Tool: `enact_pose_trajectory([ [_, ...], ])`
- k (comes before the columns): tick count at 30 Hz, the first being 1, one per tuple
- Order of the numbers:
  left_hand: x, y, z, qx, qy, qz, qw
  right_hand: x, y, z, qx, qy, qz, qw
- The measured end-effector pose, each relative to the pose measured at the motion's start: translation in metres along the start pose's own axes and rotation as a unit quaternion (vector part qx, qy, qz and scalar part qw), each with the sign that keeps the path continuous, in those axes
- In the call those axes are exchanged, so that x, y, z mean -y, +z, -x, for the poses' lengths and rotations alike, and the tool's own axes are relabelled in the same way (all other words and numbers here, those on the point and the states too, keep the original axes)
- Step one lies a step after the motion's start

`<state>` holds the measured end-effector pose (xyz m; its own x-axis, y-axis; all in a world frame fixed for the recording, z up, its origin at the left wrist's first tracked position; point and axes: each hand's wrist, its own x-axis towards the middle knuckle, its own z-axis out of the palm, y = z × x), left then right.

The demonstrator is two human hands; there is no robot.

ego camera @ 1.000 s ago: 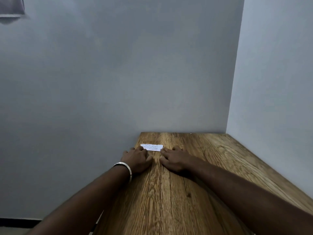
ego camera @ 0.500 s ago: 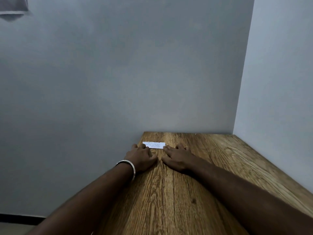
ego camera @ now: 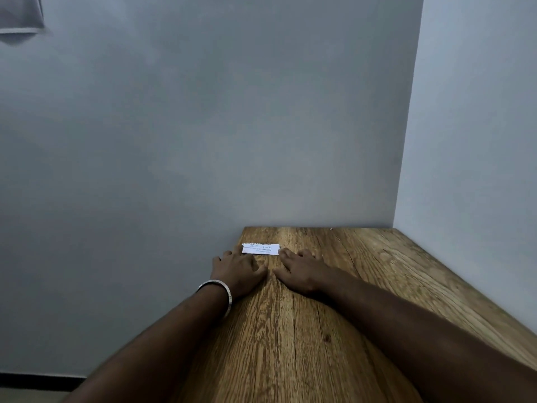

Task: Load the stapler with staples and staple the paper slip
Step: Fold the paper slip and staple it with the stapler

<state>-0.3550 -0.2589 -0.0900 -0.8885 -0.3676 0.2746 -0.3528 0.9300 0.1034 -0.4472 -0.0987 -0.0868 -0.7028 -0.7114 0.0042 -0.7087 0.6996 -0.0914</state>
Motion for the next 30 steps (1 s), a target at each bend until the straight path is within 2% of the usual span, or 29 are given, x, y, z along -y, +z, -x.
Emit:
enact_pose_trajectory([
  [3,-0.001,-0.004,0.012,-0.009,-0.002,-0.007,1.0,0.005,-0.004,0.012,0.023,0.003,-0.006,1.0],
  [10,-0.007,-0.02,0.056,0.044,-0.002,-0.017,0.999,0.014,-0.009,0.058,0.059,0.009,0.001,0.998],
  [19,-0.027,-0.054,0.149,0.083,0.005,-0.057,0.995,0.045,-0.021,0.151,0.069,0.033,-0.01,0.997],
  [30,-0.061,-0.096,0.257,0.062,0.043,-0.066,0.995,0.082,-0.035,0.257,-0.02,0.01,-0.02,1.0],
])
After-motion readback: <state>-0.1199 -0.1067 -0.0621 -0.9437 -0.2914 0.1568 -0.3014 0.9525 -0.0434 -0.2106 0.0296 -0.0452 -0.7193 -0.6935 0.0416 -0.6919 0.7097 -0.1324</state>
